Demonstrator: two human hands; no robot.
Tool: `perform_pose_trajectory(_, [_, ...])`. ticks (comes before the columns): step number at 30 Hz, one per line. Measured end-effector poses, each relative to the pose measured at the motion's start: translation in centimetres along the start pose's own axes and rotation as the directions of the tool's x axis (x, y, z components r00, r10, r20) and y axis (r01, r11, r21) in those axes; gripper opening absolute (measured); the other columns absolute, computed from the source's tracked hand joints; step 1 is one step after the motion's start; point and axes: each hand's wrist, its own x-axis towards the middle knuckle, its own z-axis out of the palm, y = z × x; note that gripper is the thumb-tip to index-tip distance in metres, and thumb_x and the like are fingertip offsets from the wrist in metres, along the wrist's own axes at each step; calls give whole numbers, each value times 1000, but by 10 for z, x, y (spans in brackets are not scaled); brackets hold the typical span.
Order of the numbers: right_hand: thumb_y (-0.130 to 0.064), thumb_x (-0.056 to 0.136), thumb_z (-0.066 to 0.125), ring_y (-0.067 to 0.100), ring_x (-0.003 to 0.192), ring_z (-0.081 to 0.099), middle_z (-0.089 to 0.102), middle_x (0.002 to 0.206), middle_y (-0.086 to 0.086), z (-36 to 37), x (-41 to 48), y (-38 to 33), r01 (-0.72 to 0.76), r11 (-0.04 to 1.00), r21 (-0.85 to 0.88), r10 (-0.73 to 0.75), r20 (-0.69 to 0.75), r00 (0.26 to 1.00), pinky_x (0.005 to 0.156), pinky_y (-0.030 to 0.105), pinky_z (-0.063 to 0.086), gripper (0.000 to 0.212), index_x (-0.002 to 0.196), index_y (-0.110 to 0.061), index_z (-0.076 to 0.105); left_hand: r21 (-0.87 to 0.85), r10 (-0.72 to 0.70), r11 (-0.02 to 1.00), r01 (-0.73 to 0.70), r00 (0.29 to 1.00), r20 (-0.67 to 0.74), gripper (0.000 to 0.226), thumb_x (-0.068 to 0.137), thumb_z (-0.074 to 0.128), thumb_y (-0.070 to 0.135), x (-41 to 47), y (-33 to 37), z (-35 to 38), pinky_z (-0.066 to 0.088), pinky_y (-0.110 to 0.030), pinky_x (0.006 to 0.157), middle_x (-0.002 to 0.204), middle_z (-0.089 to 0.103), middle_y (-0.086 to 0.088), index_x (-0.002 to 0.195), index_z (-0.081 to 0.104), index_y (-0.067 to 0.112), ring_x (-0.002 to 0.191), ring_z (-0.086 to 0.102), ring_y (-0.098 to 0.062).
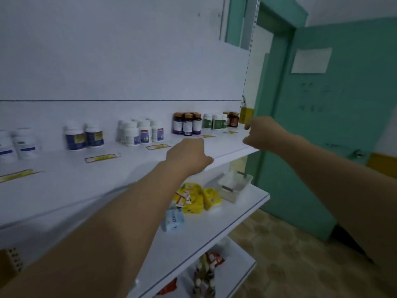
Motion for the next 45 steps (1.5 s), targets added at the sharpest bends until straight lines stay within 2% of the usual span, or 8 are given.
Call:
perform_pose_trajectory(7, [-15,88,57,30,107,56,61,120,13,27,52,55,-43,999,25,43,10,999,86,32,46,38,125,-7,55,52,31,998,-31,1000,2,42,92,51,42,63,29,36,42,-32,72,120,54,-9,122,49,13,104,53,-26])
perform_pose_trajectory(15, [-22,88,60,26,93,55,60,117,14,71,136,-28,196,979,58,-196,-10,981,72,27,42,41,127,-9,55,98,-141,984,150,985,-95,29,93,51,34,96,-57,10,39,-30,66,110,56,-9,110,52,10,99,55,-26])
perform_pose_trajectory(20, [-20,90,57,25,100,55,60,122,10,84,169,-129,429,893,139,-424,-67,903,75,26,40,32,121,-13,57,112,-328,928,356,921,-209,28,94,49,34,78,-135,-24,38,-28,69,113,59,-11,109,54,11,100,56,-26])
perform_pose_trajectory(27, [-17,92,53,24,112,55,63,120,9,100,181,-250,700,634,330,-685,-181,706,91,26,41,34,125,-9,57,138,-596,737,662,733,-328,35,99,39,36,20,-219,-42,42,-32,78,118,59,-12,117,54,10,103,56,-27])
perform_pose_trajectory(32, [-16,93,51,25,116,53,56,129,11,118,183,-303,739,560,375,-750,-151,644,93,29,42,37,130,-10,53,144,-713,643,752,656,-247,50,99,32,46,13,-254,-25,40,-36,95,134,46,-12,132,43,9,121,46,-26])
perform_pose_trajectory(39, [-12,96,44,30,112,52,54,124,18,134,194,-359,798,540,268,-813,-83,577,91,36,45,32,126,-2,51,228,-682,697,680,726,-82,80,92,23,65,24,-272,0,17,-37,115,157,16,-9,149,18,8,144,16,-23])
perform_pose_trajectory(42, [-18,99,41,32,114,49,50,126,19,138,197,-382,822,517,241,-830,-96,550,90,36,42,35,130,-3,47,255,-693,690,678,720,-38,84,92,16,67,24,-280,3,5,-36,118,160,-1,-7,151,3,9,147,1,-20])
perform_pose_trajectory(45, [-25,100,40,34,115,47,46,128,20,145,199,-402,838,503,209,-849,-61,525,93,38,41,39,133,-5,45,254,-690,694,674,723,-36,84,92,14,66,24,-280,5,3,-35,118,159,-3,-6,151,0,9,147,-1,-19])
